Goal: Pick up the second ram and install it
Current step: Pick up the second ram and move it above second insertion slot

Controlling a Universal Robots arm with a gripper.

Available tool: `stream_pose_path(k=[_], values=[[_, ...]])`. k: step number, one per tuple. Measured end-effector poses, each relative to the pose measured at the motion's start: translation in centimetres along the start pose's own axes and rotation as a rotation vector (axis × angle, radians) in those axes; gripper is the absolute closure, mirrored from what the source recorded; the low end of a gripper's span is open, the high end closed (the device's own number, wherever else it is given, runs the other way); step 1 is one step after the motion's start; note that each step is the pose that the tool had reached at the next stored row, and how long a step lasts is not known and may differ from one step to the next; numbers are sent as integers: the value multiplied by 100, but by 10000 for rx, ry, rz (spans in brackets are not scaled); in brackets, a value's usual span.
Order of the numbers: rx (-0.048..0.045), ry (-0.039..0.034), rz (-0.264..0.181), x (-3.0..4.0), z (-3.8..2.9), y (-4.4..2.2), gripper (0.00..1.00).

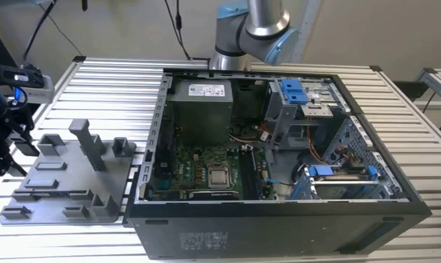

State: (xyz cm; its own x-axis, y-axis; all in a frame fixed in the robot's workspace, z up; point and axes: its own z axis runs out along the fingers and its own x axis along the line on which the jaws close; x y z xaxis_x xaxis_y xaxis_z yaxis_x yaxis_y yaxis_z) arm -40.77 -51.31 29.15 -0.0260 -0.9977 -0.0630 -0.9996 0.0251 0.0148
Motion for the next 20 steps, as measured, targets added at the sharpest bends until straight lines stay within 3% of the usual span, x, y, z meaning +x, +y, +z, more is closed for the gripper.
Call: stream_pose_path(k=[20], values=[[27, 1, -199, 18, 260, -3, 52]])
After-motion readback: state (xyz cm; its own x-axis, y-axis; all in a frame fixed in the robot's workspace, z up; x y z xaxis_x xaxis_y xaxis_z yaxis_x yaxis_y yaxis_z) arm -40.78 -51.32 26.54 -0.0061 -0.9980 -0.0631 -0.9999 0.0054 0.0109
